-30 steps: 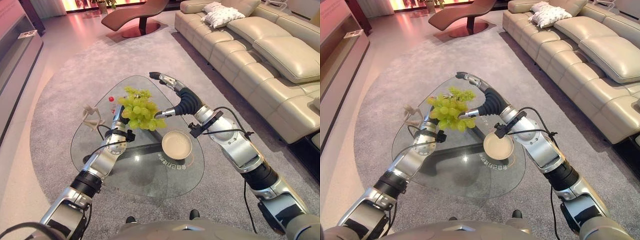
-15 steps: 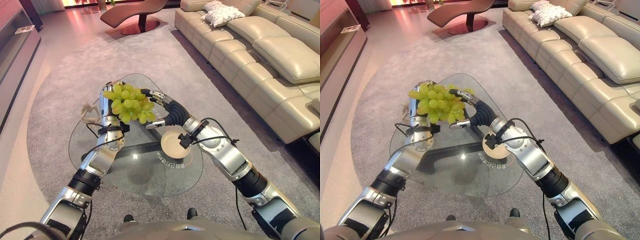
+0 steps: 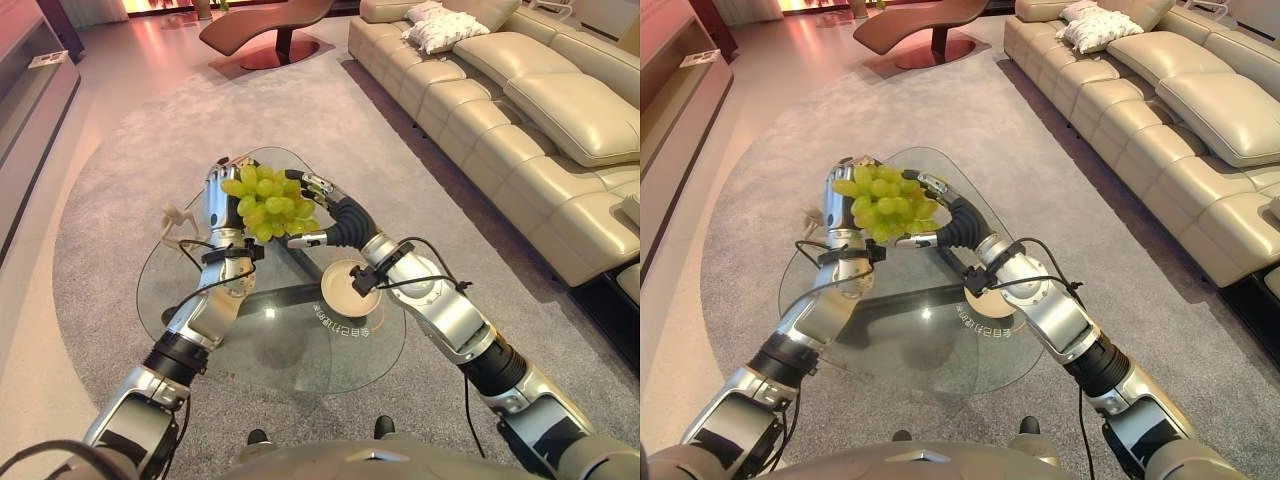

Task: Pick up fruits into the plate

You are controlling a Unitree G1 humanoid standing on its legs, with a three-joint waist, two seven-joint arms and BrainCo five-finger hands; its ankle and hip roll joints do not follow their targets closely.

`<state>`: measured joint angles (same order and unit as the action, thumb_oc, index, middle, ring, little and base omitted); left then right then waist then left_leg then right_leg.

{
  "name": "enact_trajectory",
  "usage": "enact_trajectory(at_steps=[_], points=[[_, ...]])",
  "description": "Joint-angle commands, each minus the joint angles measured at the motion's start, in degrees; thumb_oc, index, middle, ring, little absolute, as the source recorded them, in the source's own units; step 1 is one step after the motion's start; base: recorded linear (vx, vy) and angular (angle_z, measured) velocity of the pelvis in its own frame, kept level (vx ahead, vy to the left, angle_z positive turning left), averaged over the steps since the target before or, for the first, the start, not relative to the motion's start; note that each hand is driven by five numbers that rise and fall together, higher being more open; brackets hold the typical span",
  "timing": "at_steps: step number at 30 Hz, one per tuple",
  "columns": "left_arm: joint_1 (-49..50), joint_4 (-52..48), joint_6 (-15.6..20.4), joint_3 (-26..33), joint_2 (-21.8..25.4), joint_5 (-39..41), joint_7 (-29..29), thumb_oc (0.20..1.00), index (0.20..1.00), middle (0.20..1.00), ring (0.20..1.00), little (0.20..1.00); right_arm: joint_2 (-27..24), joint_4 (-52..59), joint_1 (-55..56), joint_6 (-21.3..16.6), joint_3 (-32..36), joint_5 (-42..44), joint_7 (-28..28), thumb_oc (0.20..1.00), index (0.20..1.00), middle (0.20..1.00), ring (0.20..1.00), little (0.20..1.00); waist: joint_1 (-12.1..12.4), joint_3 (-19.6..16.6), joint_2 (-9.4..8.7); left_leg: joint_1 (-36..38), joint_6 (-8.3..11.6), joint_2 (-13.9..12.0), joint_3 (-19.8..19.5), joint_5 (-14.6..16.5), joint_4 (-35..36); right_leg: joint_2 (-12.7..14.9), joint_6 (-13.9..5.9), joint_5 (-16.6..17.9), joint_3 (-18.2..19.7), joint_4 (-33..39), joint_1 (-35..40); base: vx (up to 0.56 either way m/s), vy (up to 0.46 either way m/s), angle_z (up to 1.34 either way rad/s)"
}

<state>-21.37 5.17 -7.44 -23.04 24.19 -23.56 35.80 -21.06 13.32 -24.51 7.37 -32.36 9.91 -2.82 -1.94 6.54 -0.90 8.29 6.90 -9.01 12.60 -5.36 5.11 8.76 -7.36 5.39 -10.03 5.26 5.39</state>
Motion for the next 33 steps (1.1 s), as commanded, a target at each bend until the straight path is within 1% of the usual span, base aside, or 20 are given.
enact_trajectory(at_steps=[1,3,8,15,19,21,25,33], points=[[-8.9,-3.3,1.6,-3.4,-0.5,0.9,-1.3,0.2,0.2,0.2,0.2,0.2,3.5,3.8,-5.4,-6.4,-0.2,-2.4,-3.2,1.0,1.0,1.0,1.0,1.0,0.0,-0.8,-0.84,-0.5,-1.48,0.1,-1.4,6.6,-1.8,1.9,-1.86,-5.3,-1.0,-3.1,1.6,0.0,0.0,0.0],[-8.9,-3.5,1.5,-4.0,-0.8,1.1,-1.7,0.2,0.2,0.2,0.2,0.2,3.9,3.8,-5.7,-6.5,0.1,-2.7,-3.8,1.0,1.0,1.0,1.0,1.0,0.0,-0.7,-0.79,-0.6,-1.51,0.2,-1.4,6.7,-1.9,1.9,-1.87,-5.3,-0.9,-3.0,1.6,0.0,0.0,0.0],[-9.2,-4.5,0.7,-5.3,-1.1,0.3,-1.7,0.2,0.2,0.2,0.2,0.2,4.2,4.2,-6.6,-5.2,0.5,-1.6,-5.5,1.0,1.0,1.0,1.0,1.0,0.0,-0.6,-0.68,-0.5,-1.62,0.3,-1.5,6.8,-1.8,1.9,-1.97,-5.3,-0.8,-3.0,1.6,0.0,0.0,0.0],[-9.2,-6.6,1.9,-5.1,-0.2,-0.9,-1.6,0.2,0.2,0.2,0.2,0.2,3.7,4.4,-6.5,-4.5,0.1,-0.3,-5.2,1.0,1.0,1.0,1.0,1.0,0.3,-1.0,-0.76,-0.3,-1.56,0.3,-1.5,6.6,-1.5,1.9,-1.95,-5.1,-1.1,-2.8,1.7,0.0,0.0,0.0],[-9.4,-8.0,2.7,-4.8,0.3,-1.7,-0.9,0.2,0.2,0.2,0.2,0.2,3.5,4.4,-6.5,-3.1,-0.1,2.0,-4.8,1.0,1.0,1.0,1.0,1.0,0.3,-1.1,-0.75,-0.4,-1.49,0.2,-1.8,6.4,-1.3,1.8,-1.86,-5.1,-1.1,-3.0,1.6,0.0,0.0,0.0],[-9.4,-8.8,2.7,-4.2,0.5,-2.1,-0.3,0.2,0.2,0.2,0.2,0.2,3.4,4.2,-6.2,-2.5,-0.3,3.5,-4.3,1.0,1.0,1.0,1.0,1.0,0.4,-1.1,-0.83,-0.5,-1.46,0.2,-1.9,6.4,-1.3,1.7,-1.79,-5.2,-1.1,-3.1,1.6,0.0,0.0,0.0],[-9.1,-9.8,2.3,-3.1,0.9,-3.3,0.7,0.2,0.2,0.2,0.2,0.2,3.2,4.5,-5.5,-2.4,-0.5,4.1,-3.4,1.0,1.0,1.0,1.0,1.0,0.5,-1.2,-0.94,-0.6,-1.44,0.3,-2.1,6.3,-1.2,1.6,-1.79,-5.2,-1.2,-3.0,1.6,0.0,0.0,0.0],[-9.2,-9.3,0.5,0.5,2.8,-4.4,3.8,0.2,0.2,0.2,0.2,0.2,2.4,4.5,-4.2,-1.5,-0.1,4.6,-1.5,1.0,1.0,1.0,1.0,1.0,0.4,-1.4,-0.83,-0.8,-1.26,0.2,-2.5,6.0,-1.1,1.6,-1.8,-5.3,-1.4,-3.1,1.5,0.0,0.0,0.0]])
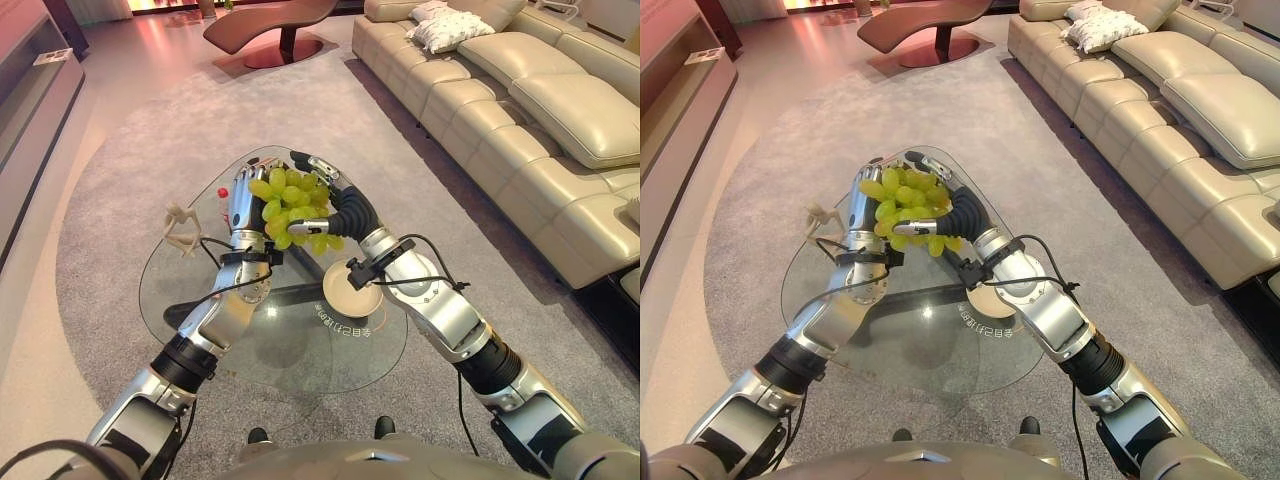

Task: Pick up fruits into the plate

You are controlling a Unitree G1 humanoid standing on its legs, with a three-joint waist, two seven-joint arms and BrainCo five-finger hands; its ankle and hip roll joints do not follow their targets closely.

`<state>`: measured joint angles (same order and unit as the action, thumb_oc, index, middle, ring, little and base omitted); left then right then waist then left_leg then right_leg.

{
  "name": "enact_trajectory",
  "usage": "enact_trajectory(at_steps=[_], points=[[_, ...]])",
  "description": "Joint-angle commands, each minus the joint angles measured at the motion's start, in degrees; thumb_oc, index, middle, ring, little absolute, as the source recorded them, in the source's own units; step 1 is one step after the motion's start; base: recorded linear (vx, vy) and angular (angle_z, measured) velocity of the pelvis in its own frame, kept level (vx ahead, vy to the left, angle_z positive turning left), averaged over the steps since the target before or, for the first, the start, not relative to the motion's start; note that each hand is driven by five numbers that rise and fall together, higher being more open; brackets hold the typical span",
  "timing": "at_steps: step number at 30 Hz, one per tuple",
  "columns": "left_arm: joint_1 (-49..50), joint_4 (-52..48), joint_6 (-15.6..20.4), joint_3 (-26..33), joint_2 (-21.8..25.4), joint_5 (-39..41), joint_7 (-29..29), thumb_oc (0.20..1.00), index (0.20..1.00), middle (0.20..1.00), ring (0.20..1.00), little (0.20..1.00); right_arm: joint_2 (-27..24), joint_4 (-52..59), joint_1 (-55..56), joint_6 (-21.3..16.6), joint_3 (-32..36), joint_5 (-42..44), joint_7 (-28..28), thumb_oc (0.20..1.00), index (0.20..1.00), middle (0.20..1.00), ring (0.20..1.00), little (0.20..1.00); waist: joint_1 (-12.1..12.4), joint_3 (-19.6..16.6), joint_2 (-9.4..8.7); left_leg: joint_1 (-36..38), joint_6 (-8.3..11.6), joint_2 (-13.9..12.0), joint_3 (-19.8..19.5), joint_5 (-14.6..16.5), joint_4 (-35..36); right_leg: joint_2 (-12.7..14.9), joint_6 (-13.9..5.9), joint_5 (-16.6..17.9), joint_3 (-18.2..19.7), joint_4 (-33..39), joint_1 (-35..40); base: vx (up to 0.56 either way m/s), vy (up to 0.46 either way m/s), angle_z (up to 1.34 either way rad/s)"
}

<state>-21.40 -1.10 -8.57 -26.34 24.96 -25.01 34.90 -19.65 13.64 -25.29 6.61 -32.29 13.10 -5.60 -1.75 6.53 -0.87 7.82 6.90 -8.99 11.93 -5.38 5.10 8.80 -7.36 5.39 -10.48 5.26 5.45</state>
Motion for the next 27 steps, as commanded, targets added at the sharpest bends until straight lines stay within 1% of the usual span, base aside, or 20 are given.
enact_trajectory(at_steps=[1,3,10,11,12,15,17,23,27], points=[[-9.2,-2.9,1.6,4.1,2.3,-3.0,4.8,0.2,0.2,0.2,0.2,0.2,1.0,4.1,-3.4,-0.7,-0.1,1.4,1.4,1.0,1.0,1.0,1.0,1.0,0.2,-1.4,-0.84,-0.3,-1.25,0.2,-1.9,6.0,-1.0,1.6,-1.8,-5.3,-0.9,-3.1,1.4,0.0,0.0,0.0],[-9.2,-2.8,1.5,5.3,3.3,-1.9,5.2,0.2,0.2,0.2,0.2,0.2,0.7,4.3,-3.0,-0.4,0.1,1.3,1.6,1.0,1.0,1.0,1.0,1.0,0.1,-1.6,-0.74,-0.2,-1.24,0.3,-1.9,6.0,-1.0,1.6,-1.76,-5.4,-0.9,-3.1,1.6,0.0,0.0,0.0],[-9.9,-4.0,2.0,6.1,3.2,-0.7,3.8,0.2,0.2,0.2,0.2,0.2,1.2,4.1,-3.0,1.3,0.1,1.0,1.6,1.0,1.0,1.0,1.0,1.0,0.0,-1.8,-0.42,-0.1,-1.15,0.3,-1.8,6.0,-1.1,1.8,-1.76,-5.4,-1.1,-3.3,1.6,0.0,0.0,0.0],[-10.0,-4.5,1.8,6.1,2.6,-0.8,3.2,0.2,0.2,0.2,0.2,0.2,1.6,3.7,-3.1,1.4,-0.1,0.9,1.6,0.589,0.589,0.589,0.589,0.589,0.0,-1.8,-0.46,-0.1,-1.13,0.3,-1.7,6.1,-1.2,1.9,-1.81,-5.4,-1.2,-3.1,1.7,0.0,0.0,0.0],[-10.1,-4.7,1.7,6.0,2.4,-0.9,3.0,0.2,0.2,0.2,0.2,0.2,1.7,3.4,-3.1,1.1,-0.3,0.4,1.8,0.2,0.2,0.2,0.2,0.2,0.1,-1.8,-0.49,-0.1,-1.14,0.4,-1.7,6.1,-1.2,2.0,-1.87,-5.3,-1.2,-3.0,1.7,0.0,0.0,0.0],[-10.2,-5.2,0.8,5.6,1.8,-1.2,2.2,0.2,0.2,0.2,0.2,0.2,1.9,3.5,-3.4,1.1,-0.7,-0.4,2.0,0.2,0.2,0.2,0.2,0.2,0.0,-1.7,-0.51,-0.1,-1.21,0.4,-1.6,6.2,-1.1,2.0,-1.94,-5.2,-1.1,-2.9,1.7,0.0,0.0,0.0],[-10.5,-5.3,0.3,5.2,1.6,-1.6,2.0,0.2,0.2,0.2,0.2,0.2,1.8,4.0,-3.7,1.9,-0.9,-0.8,1.9,0.2,0.2,0.2,0.2,0.2,0.0,-1.6,-0.55,-0.1,-1.25,0.4,-1.5,6.2,-1.2,2.1,-2.01,-5.2,-1.0,-3.0,1.6,0.0,0.0,0.0],[-11.0,-5.6,-0.2,5.5,1.9,-1.8,2.5,0.2,0.2,0.2,0.2,0.2,1.7,3.9,-3.9,2.7,-1.1,0.0,1.6,0.2,0.2,0.2,0.2,0.2,-0.1,-1.5,-0.67,-0.1,-1.31,0.4,-1.4,6.2,-1.1,2.1,-2.01,-5.2,-0.9,-2.9,1.6,0.0,0.0,0.0],[-10.9,-6.0,-0.1,5.7,1.7,-2.0,2.4,0.2,0.2,0.2,0.2,0.2,1.7,3.7,-3.7,2.2,-1.0,0.3,1.4,0.2,0.2,0.2,0.2,0.2,0.0,-1.5,-0.7,-0.1,-1.27,0.4,-1.5,6.1,-1.1,2.1,-2.02,-5.1,-1.0,-2.9,1.6,0.0,0.0,0.0]])
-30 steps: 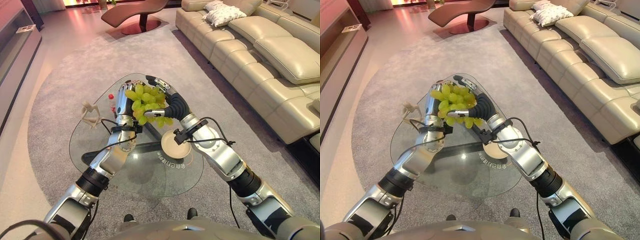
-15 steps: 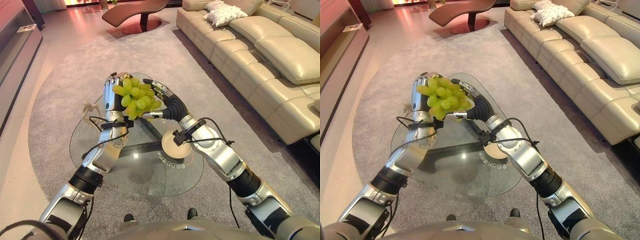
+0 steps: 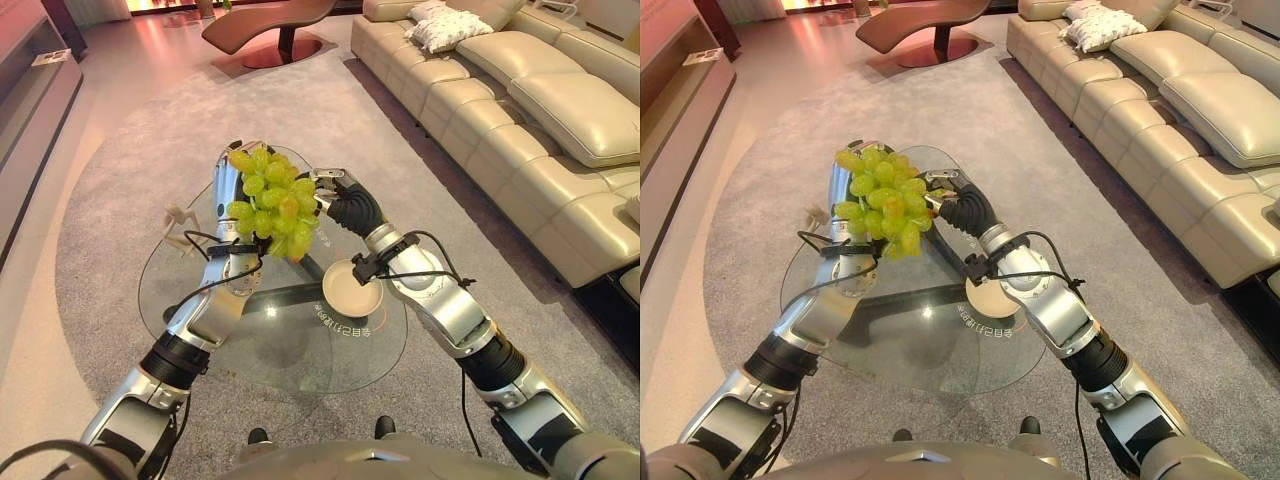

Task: Pick up fruits into the plate

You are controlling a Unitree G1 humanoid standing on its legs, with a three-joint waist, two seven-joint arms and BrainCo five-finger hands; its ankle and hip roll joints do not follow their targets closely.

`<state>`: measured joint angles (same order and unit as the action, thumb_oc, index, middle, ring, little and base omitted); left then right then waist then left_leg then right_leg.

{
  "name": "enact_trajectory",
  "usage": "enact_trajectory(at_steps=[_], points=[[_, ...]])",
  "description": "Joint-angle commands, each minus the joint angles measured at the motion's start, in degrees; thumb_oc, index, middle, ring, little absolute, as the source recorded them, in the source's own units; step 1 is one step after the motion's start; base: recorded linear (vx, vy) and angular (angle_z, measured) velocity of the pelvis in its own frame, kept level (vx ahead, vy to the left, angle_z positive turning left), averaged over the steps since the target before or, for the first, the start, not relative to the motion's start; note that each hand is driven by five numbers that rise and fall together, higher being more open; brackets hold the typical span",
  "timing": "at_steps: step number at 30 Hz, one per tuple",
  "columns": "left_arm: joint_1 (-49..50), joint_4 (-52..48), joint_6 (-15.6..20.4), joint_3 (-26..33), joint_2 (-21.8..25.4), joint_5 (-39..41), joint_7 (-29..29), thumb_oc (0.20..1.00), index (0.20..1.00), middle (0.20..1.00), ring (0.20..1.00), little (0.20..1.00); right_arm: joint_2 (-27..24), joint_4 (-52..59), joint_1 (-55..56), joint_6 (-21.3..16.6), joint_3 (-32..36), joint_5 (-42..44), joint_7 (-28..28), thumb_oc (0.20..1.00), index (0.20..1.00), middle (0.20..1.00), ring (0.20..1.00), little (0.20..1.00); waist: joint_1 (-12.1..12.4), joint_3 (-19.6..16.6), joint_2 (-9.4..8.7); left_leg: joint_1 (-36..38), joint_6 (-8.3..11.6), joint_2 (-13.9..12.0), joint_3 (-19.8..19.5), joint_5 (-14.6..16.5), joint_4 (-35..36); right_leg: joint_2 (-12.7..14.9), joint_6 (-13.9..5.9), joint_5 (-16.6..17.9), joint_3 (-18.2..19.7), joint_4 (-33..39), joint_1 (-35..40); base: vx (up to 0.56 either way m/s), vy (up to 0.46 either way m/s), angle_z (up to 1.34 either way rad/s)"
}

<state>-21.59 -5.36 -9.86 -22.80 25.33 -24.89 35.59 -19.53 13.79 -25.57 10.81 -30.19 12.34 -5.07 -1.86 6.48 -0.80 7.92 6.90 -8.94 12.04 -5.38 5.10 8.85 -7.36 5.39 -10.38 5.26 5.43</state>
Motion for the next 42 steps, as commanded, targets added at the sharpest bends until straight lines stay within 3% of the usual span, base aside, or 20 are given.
enact_trajectory(at_steps=[1,18,19,27,31,36,39,40,42], points=[[-10.8,-1.7,1.3,2.1,1.3,-2.1,1.9,0.2,0.2,0.2,0.2,0.2,1.7,3.4,-3.5,-2.1,-3.1,1.3,1.0,0.2,0.2,0.2,0.2,0.2,0.2,-1.5,-0.77,-0.2,-1.23,0.4,-1.6,6.1,-1.2,2.1,-2.02,-5.1,-1.2,-3.0,1.7,0.0,0.0,0.0],[-11.3,-1.3,1.3,1.4,0.9,-3.1,0.9,0.2,0.2,0.2,0.2,0.2,3.0,3.5,-4.0,-1.9,-3.4,4.7,1.0,0.2,0.2,0.2,0.2,0.2,0.3,-1.6,-0.81,0.1,-1.2,0.2,-1.1,6.2,-1.2,2.2,-2.06,-5.2,-1.5,-3.1,1.8,0.0,0.0,0.0],[-11.2,-1.2,1.4,1.5,0.9,-3.2,0.8,0.2,0.2,0.2,0.2,0.2,3.2,3.5,-4.0,-2.0,-3.2,5.2,1.5,1.0,1.0,1.0,1.0,1.0,0.3,-1.7,-0.8,0.1,-1.2,0.2,-1.1,6.2,-1.1,2.2,-2.07,-5.3,-1.6,-3.1,1.8,0.0,0.0,0.0],[-11.3,-1.4,1.7,1.7,1.2,-3.9,1.3,0.2,0.2,0.2,0.2,0.2,3.9,3.5,-4.1,-0.2,-3.6,9.6,2.4,1.0,1.0,1.0,1.0,1.0,0.5,-1.8,-0.9,0.2,-1.13,0.1,-1.0,6.2,-1.1,2.3,-2.05,-5.2,-2.0,-3.1,1.9,0.0,0.0,0.0],[-11.2,-1.1,1.8,1.7,1.4,-4.3,1.2,0.2,0.2,0.2,0.2,0.2,4.1,3.6,-3.5,-1.1,-4.0,8.2,2.9,1.0,1.0,1.0,1.0,1.0,0.4,-1.8,-0.91,0.2,-1.15,0.0,-0.9,6.1,-1.1,2.4,-2.03,-5.2,-2.1,-3.2,2.0,0.0,0.0,0.0],[-11.5,-0.6,1.7,1.7,1.5,-6.0,1.8,0.2,0.2,0.2,0.2,0.2,4.6,3.1,-3.6,1.6,-4.2,12.5,3.1,1.0,1.0,1.0,1.0,1.0,0.3,-1.9,-0.92,0.2,-1.09,0.0,-0.8,6.0,-1.1,2.3,-1.97,-5.2,-1.9,-3.2,1.9,0.0,0.0,0.0],[-11.7,-0.2,1.2,1.6,1.6,-6.5,1.8,0.2,0.2,0.2,0.2,0.2,4.8,2.9,-3.3,0.9,-4.4,11.7,3.6,1.0,1.0,1.0,1.0,1.0,0.2,-1.9,-0.98,0.2,-1.08,0.0,-0.7,6.0,-1.1,2.3,-1.99,-5.2,-1.9,-3.2,1.9,0.0,0.0,0.0],[-11.7,0.0,1.1,1.5,1.8,-6.3,1.6,0.2,0.2,0.2,0.2,0.2,4.6,3.1,-3.4,-1.1,-4.6,8.2,3.6,1.0,1.0,1.0,1.0,1.0,0.2,-1.9,-0.98,0.2,-1.08,-0.1,-0.6,6.0,-1.1,2.3,-2.02,-5.2,-2.0,-3.2,1.9,0.0,0.0,0.0],[-11.7,0.5,1.4,1.4,1.9,-6.6,1.6,0.2,0.2,0.2,0.2,0.2,4.6,3.7,-3.7,-0.7,-4.5,8.7,3.8,1.0,1.0,1.0,1.0,1.0,0.2,-2.0,-0.89,0.2,-1.1,-0.1,-0.6,5.9,-1.1,2.3,-2.01,-5.1,-1.9,-3.2,1.8,0.0,0.0,0.0]])
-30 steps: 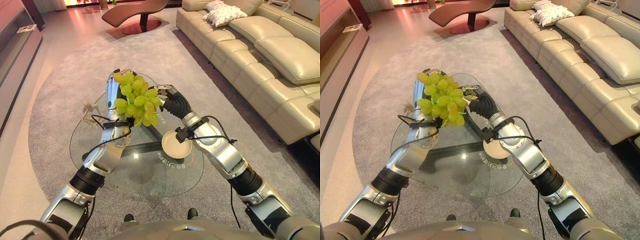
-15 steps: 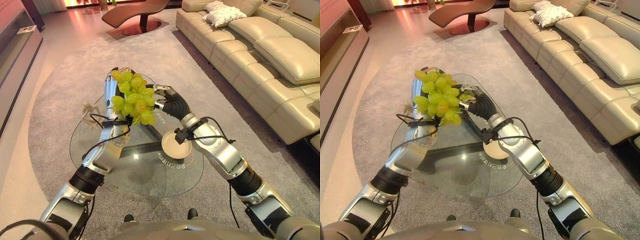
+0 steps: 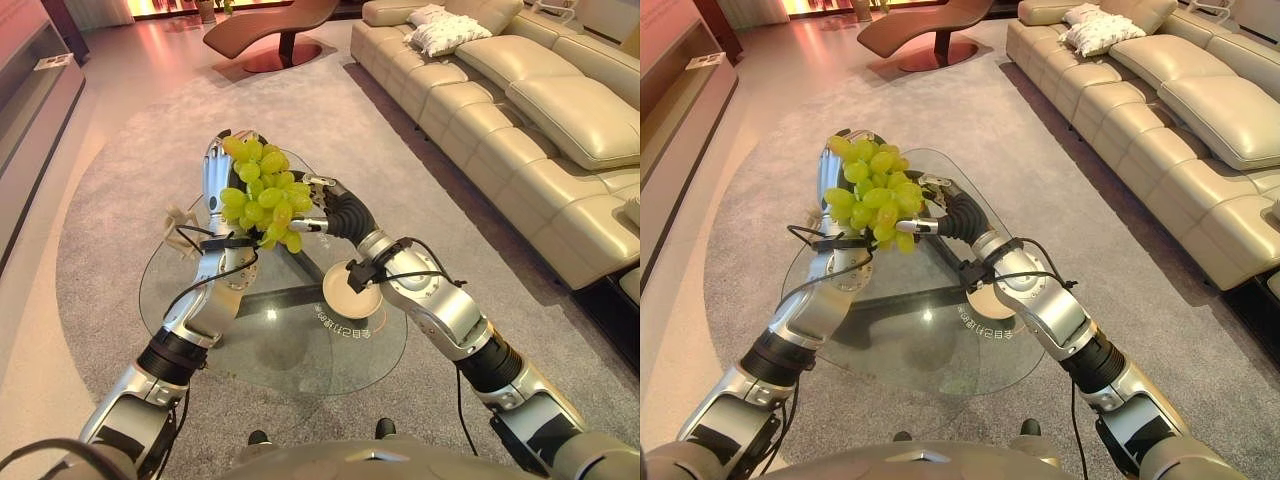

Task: Pick up fruits into the plate

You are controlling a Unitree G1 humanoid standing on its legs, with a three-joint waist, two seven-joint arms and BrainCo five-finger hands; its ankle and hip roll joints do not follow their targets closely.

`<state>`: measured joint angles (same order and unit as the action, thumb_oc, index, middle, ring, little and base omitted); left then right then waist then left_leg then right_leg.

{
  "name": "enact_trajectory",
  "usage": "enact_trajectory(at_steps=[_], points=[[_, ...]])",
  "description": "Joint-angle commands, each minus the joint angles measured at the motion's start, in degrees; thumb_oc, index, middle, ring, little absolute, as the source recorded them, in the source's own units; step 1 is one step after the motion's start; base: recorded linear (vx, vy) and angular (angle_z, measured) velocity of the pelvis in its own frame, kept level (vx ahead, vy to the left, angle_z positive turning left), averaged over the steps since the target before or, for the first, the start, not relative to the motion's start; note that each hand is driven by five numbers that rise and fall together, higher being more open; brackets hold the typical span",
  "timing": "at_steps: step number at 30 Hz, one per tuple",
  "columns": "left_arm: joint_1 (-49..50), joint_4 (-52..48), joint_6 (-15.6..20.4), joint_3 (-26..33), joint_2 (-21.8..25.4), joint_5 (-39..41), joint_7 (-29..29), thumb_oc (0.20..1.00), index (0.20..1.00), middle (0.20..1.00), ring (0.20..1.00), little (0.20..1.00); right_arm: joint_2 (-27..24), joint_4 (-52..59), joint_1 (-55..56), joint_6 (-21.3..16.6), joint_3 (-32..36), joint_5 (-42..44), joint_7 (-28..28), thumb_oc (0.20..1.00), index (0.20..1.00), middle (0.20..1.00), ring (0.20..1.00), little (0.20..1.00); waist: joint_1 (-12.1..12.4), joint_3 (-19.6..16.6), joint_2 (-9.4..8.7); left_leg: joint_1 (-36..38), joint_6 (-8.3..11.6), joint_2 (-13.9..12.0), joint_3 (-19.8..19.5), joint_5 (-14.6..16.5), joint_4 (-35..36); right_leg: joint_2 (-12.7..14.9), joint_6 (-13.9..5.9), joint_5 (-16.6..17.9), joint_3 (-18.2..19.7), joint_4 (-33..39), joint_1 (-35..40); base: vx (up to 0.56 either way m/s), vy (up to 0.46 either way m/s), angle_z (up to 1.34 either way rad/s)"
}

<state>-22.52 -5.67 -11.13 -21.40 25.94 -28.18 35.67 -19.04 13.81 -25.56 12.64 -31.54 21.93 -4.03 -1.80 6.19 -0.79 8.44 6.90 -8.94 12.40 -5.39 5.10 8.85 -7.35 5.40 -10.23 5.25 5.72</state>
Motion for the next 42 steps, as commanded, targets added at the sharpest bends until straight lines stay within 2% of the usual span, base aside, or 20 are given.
enact_trajectory(at_steps=[1,12,16,27,28,29,42], points=[[-10.7,0.8,2.6,0.0,1.3,-3.3,1.6,0.2,0.2,0.2,0.2,0.2,4.1,3.7,-3.7,-2.5,-3.1,-0.9,2.8,1.0,1.0,1.0,1.0,1.0,0.1,-1.7,-0.9,-0.3,-1.11,-0.1,-0.9,5.9,-1.1,2.3,-2.01,-5.1,-2.0,-3.2,1.5,0.0,0.0,0.0],[-11.8,2.4,1.4,-2.2,0.2,-5.3,1.3,0.2,0.2,0.2,0.2,0.2,6.2,3.1,-5.0,-1.5,-4.9,1.1,2.0,1.0,1.0,1.0,1.0,1.0,0.2,-1.7,-0.71,-0.2,-1.21,0.0,-1.0,6.0,-1.1,2.4,-2.01,-5.2,-1.7,-3.2,1.6,0.0,0.0,0.0],[-13.0,3.2,1.5,-4.3,-1.6,-5.1,0.9,0.2,0.2,0.2,0.2,0.2,7.9,1.7,-6.3,-2.2,-6.0,0.9,1.3,1.0,1.0,1.0,1.0,1.0,0.4,-1.7,-0.92,-0.3,-1.31,0.0,-1.0,6.1,-1.1,2.4,-2.01,-5.2,-1.8,-3.2,1.6,0.0,0.0,0.0],[-14.4,4.8,0.5,-9.5,-2.7,-8.1,-2.4,0.2,0.2,0.2,0.2,0.2,9.4,1.3,-7.8,-2.5,-6.5,3.2,-2.1,1.0,1.0,1.0,1.0,1.0,0.1,-1.8,-1.02,-0.1,-1.45,-0.1,-0.6,6.2,-1.1,2.2,-2.02,-5.2,-1.5,-3.2,1.5,0.0,0.0,0.0],[-14.5,5.1,0.7,-9.8,-2.8,-8.1,-2.3,0.2,0.2,0.2,0.2,0.2,9.4,1.2,-7.8,-2.9,-6.5,3.3,-2.4,0.558,0.558,0.558,0.558,0.558,0.1,-1.8,-1.03,-0.1,-1.44,-0.1,-0.6,6.2,-1.1,2.2,-2.03,-5.2,-1.4,-3.2,1.5,0.0,0.0,0.0],[-14.4,5.4,1.0,-10.2,-2.8,-8.2,-2.1,0.2,0.2,0.2,0.2,0.2,9.6,1.0,-7.8,-3.7,-6.5,2.8,-2.4,0.2,0.2,0.2,0.2,0.2,0.1,-1.7,-1.04,-0.2,-1.45,-0.1,-0.6,6.2,-1.1,2.2,-2.05,-5.2,-1.4,-3.2,1.5,0.0,0.0,0.0],[-13.0,6.0,2.2,-12.8,-3.0,-8.9,-1.8,0.2,0.2,0.2,0.2,0.2,9.1,0.3,-6.9,-4.4,-5.8,1.5,-5.6,0.2,0.2,0.2,0.2,0.2,0.0,-1.5,-1.22,0.0,-1.61,-0.2,0.0,6.2,-1.0,2.3,-2.26,-5.0,-1.6,-3.1,1.5,0.0,0.0,0.0]])
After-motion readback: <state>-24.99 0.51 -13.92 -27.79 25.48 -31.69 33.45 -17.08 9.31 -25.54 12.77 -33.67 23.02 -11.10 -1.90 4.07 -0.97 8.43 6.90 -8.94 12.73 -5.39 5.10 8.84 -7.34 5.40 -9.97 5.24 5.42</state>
